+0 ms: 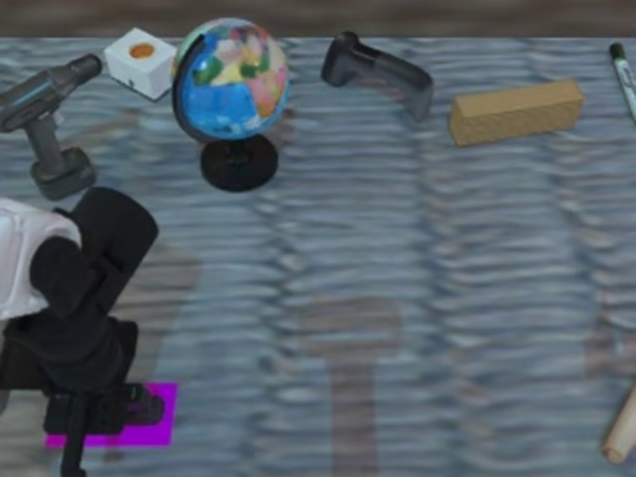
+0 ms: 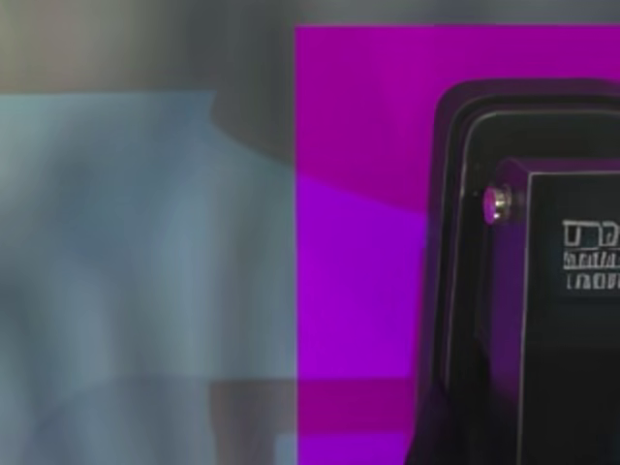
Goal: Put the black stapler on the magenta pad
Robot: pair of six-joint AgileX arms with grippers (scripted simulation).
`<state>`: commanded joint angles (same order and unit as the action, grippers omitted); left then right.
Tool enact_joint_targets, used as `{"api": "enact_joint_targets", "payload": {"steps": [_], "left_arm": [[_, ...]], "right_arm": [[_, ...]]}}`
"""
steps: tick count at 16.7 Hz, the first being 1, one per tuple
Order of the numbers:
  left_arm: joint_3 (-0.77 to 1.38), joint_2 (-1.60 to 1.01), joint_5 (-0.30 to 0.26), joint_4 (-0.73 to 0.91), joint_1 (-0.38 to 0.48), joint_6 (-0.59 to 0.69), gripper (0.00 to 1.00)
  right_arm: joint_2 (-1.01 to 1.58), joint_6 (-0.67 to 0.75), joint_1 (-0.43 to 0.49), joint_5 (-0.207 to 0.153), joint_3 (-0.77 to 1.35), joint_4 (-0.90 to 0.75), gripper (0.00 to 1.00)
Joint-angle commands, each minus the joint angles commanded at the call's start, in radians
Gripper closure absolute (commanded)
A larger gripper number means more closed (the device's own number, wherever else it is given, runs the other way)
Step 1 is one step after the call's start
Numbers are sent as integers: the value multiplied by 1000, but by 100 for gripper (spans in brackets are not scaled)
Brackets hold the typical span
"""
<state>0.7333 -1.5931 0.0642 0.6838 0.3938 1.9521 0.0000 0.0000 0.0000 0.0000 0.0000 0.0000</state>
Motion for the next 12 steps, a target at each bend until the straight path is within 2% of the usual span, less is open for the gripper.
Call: {"api": "enact_joint_targets", "payload": {"steps": [10,12], "left_arm": [[0,0,0,0,0,0,2],[0,0,0,0,0,0,0]], "right_arm": [[0,0,0,0,0,0,0],[0,0,0,0,0,0,0]]}}
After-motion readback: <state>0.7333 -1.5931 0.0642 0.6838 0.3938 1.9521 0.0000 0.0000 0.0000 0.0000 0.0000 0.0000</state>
